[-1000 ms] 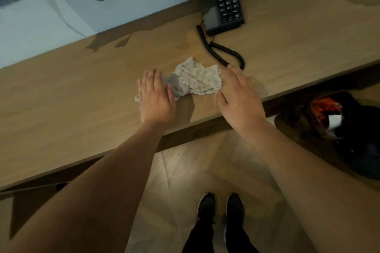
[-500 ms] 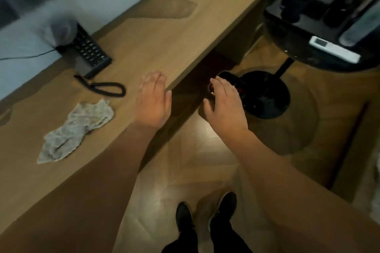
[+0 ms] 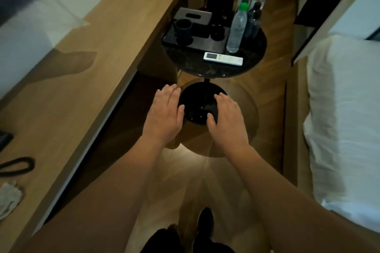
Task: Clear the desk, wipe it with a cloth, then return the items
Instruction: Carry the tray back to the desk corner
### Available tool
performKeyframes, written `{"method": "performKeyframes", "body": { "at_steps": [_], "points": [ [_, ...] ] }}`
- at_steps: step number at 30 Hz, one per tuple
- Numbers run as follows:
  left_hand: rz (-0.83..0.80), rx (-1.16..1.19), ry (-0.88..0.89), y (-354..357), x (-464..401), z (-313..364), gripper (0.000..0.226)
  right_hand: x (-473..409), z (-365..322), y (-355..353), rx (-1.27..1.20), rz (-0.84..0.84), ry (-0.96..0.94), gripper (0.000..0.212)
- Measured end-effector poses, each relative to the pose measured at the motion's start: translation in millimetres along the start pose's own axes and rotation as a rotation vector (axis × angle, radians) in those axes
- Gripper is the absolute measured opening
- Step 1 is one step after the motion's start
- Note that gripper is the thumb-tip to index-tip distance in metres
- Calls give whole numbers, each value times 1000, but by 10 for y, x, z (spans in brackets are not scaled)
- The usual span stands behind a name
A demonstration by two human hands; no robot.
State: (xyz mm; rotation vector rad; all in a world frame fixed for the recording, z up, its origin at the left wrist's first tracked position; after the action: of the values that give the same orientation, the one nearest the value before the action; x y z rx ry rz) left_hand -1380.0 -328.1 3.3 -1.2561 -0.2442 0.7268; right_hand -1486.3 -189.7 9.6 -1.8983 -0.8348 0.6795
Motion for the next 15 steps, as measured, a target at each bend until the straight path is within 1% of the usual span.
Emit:
{"method": "performKeyframes", "body": {
  "at_steps": [5, 11, 15],
  "points": [
    [-37, -5, 50, 214, -446, 161, 50, -308, 353, -39, -6, 8, 50, 56],
    [-66, 5, 49, 488, -1149, 5, 50, -981, 599, 47, -41, 2, 79, 57],
    [-96, 33, 33, 682, -1723, -98, 49, -1510, 777, 108, -10, -18, 122, 58]
  ]
}}
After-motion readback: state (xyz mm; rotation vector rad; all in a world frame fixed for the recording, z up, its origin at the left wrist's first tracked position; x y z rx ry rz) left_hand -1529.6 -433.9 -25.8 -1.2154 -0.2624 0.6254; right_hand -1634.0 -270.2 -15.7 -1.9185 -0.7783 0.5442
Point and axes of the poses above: each hand's wrist, its own x-axis away from the middle knuckle, its own y-axis out of the palm, z = x × y, the point moved 5 cm from there along -x, towards the middle knuckle, and after that the axes turned 7 degrees about -y, right-handed, at the moved point
